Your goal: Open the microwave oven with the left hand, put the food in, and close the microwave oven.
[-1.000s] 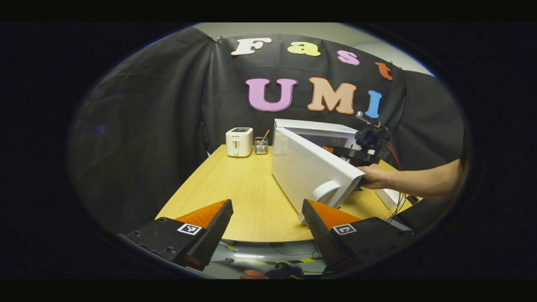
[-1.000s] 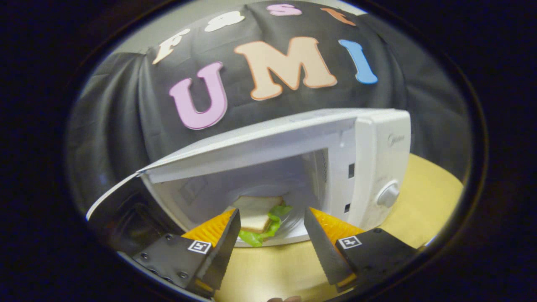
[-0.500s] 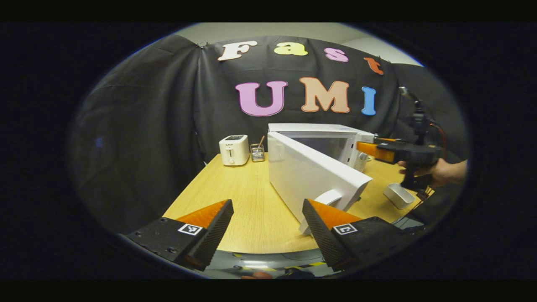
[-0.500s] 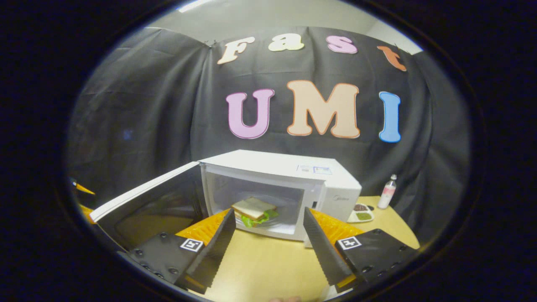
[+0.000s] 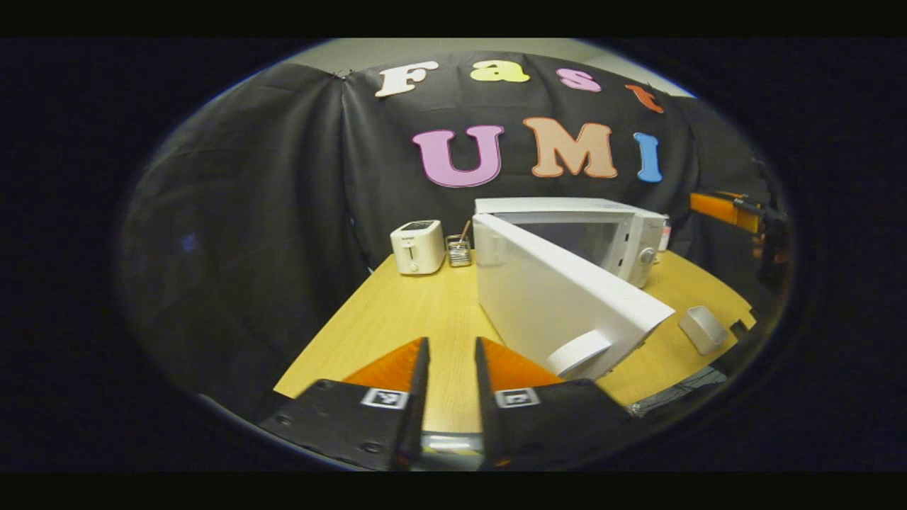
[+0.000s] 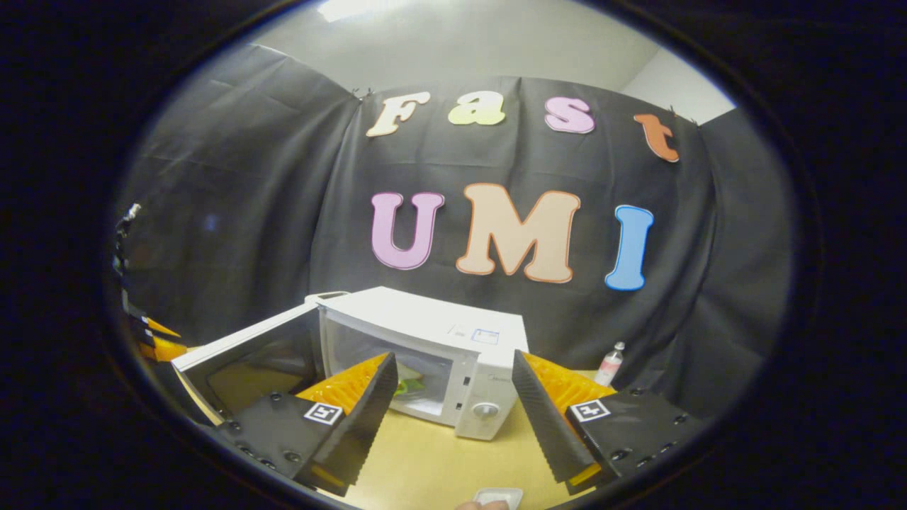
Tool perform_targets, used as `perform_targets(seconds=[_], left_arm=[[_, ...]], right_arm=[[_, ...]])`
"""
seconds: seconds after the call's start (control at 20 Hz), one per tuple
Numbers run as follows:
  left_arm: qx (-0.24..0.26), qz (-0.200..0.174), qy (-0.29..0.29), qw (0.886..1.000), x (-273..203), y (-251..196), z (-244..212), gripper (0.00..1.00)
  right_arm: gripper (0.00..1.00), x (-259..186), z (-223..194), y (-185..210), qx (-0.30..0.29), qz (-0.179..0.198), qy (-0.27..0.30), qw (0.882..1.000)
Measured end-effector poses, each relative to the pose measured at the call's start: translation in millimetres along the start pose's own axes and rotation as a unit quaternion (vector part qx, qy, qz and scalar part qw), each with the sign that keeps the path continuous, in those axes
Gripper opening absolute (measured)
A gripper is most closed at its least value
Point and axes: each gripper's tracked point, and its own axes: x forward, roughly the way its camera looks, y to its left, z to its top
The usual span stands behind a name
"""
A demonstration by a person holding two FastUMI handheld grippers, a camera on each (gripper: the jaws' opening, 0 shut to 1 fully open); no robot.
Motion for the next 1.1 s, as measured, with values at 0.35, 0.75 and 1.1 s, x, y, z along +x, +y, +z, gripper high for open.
perform_targets(seconds=[0.35, 0.75, 1.1], left_arm=[[0.015, -0.033, -0.006, 0.999, 6.8, -41.6, 2.5, 0.00], [0.013, -0.037, -0.007, 0.999, 5.1, -63.4, 9.9, 0.00], [0.014, -0.055, 0.001, 0.998, 12.2, -89.1, 15.8, 0.00]], right_arm=[[0.96, -11.3, 12.0, -29.2, 0.005, -0.010, -0.006, 1.000], [0.96, -17.4, 18.7, -53.3, 0.010, -0.025, -0.006, 1.000], [1.00, -32.1, 25.3, -75.7, 0.009, -0.042, -0.014, 0.999]])
